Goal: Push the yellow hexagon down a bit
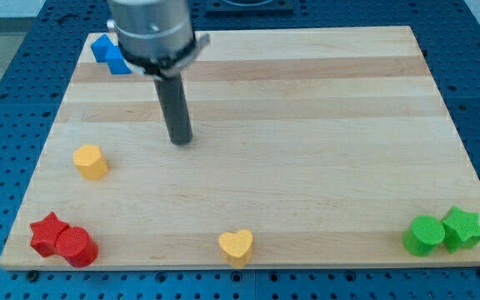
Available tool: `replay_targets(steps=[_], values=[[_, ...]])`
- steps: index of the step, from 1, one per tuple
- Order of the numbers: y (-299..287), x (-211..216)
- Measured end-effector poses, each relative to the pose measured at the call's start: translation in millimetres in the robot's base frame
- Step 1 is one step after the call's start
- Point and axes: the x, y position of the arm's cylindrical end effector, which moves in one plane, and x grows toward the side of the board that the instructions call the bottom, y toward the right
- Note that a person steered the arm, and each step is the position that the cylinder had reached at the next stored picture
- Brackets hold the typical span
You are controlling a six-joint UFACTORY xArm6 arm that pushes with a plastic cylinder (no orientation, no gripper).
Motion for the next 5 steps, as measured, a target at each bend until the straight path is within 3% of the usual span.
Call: replay_targets(steps=[3,4,5], values=[[-136.8,-14.6],[-169.2,-15.5],[-163.4,-11.3]])
